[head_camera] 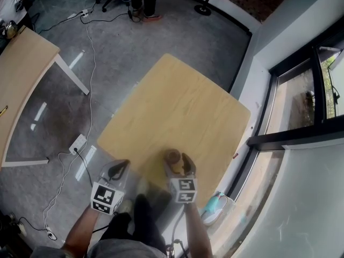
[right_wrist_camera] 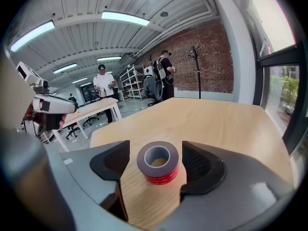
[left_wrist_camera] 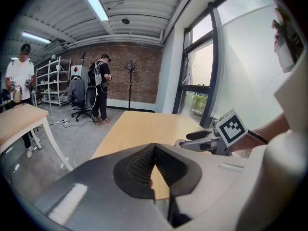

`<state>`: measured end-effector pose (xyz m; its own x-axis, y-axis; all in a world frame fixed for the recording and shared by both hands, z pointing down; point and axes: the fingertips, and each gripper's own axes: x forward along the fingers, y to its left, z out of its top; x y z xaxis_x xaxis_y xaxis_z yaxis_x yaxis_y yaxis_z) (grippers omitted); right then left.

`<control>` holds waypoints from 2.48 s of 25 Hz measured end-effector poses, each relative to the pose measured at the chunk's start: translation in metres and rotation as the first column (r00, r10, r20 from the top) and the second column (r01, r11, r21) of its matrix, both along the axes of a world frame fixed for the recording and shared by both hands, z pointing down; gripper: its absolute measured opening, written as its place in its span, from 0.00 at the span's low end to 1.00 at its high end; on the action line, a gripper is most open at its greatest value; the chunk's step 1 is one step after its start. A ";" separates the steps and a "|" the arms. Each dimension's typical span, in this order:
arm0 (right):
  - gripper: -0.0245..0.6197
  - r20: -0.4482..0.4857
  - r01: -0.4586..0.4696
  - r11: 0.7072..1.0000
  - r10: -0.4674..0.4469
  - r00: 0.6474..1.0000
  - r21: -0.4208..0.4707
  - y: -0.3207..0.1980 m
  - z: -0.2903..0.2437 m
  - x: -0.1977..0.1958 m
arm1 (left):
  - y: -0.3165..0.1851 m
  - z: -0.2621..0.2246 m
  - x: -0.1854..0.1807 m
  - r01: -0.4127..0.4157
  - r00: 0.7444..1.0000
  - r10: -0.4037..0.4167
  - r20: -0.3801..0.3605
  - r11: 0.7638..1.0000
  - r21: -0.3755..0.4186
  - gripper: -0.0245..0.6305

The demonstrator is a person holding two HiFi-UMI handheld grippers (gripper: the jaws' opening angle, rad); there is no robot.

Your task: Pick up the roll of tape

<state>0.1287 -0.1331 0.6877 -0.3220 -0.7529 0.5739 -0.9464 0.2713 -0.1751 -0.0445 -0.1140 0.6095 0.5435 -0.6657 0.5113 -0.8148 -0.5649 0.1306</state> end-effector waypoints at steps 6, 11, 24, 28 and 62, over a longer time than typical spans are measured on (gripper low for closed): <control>0.62 -0.001 -0.007 1.000 0.007 1.000 -0.003 0.000 0.005 0.000 | 0.000 0.004 0.001 -0.005 1.000 0.005 0.002 1.000 -0.009 0.04; 0.63 0.003 -0.015 1.000 0.015 1.000 -0.021 0.001 0.014 0.000 | 0.000 0.008 -0.003 0.003 1.000 -0.003 0.009 1.000 -0.014 0.04; 0.61 -0.017 -0.008 0.999 0.007 1.000 -0.041 -0.002 0.029 -0.002 | -0.001 0.021 -0.006 0.020 1.000 -0.020 0.004 0.999 -0.041 0.04; 0.57 -0.025 -0.014 0.999 0.012 1.000 -0.045 -0.003 0.030 0.000 | -0.002 0.021 -0.006 0.023 1.000 -0.023 0.004 0.999 -0.044 0.04; 0.53 -0.019 -0.048 0.999 0.048 0.999 0.026 -0.001 0.008 0.004 | -0.001 -0.002 -0.013 0.004 1.000 -0.004 0.010 1.000 0.009 0.04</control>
<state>0.1332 -0.1342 0.6958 -0.2736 -0.7816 0.5605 -0.9618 0.2294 -0.1496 -0.0570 -0.1150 0.6077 0.5355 -0.6723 0.5112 -0.8183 -0.5627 0.1172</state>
